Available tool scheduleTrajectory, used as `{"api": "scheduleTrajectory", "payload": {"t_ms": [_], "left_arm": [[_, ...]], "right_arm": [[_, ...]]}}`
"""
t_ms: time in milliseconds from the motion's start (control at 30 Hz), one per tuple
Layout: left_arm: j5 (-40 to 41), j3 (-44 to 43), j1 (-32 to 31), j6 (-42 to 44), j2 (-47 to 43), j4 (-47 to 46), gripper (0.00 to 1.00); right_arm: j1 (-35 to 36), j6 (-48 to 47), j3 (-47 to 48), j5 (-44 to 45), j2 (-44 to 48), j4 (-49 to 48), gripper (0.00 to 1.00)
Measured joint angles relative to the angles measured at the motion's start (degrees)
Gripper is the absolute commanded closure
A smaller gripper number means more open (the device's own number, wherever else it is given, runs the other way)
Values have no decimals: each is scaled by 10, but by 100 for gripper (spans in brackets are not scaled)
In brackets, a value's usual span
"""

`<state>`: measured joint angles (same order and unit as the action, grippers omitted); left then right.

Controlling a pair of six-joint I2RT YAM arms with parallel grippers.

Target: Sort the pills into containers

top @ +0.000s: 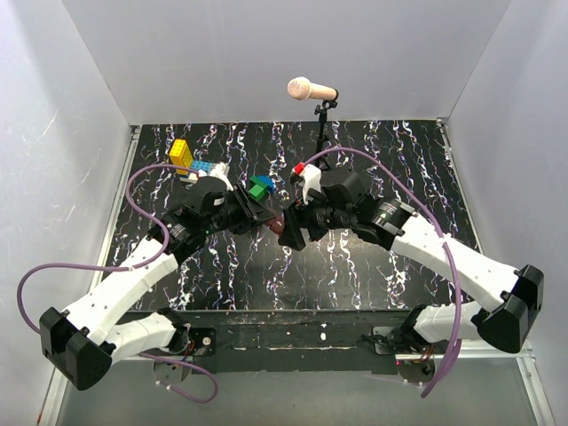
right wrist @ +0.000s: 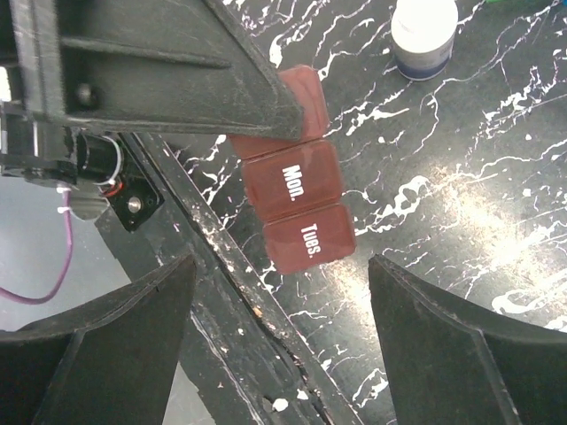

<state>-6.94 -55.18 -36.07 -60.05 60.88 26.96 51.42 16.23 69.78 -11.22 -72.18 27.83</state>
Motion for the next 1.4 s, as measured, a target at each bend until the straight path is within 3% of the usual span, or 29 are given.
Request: {"api": "scheduleTrajectory", "payload": {"t_ms": [133, 300, 667, 767, 900, 1400], "left_arm": [[-10, -3, 0, 2, 5, 0, 100], [-23, -5, 1, 3, 9, -3, 100], [-35, -5, 2, 4, 9, -10, 100], [-40, -5, 2, 4, 9, -14, 100], [-42, -5, 2, 5, 9, -15, 100], [-56, -5, 2, 13, 10, -17, 100]], "right_arm": [[4, -4, 0, 7, -13, 3, 24], [4, -10, 0, 16, -19, 3, 41], [4, -14, -2, 16, -26, 3, 42], [4, -15, -2, 16, -26, 2, 57], [4, -17, -2, 14, -26, 2, 69], [3, -20, -2, 0, -20, 11, 72]]}}
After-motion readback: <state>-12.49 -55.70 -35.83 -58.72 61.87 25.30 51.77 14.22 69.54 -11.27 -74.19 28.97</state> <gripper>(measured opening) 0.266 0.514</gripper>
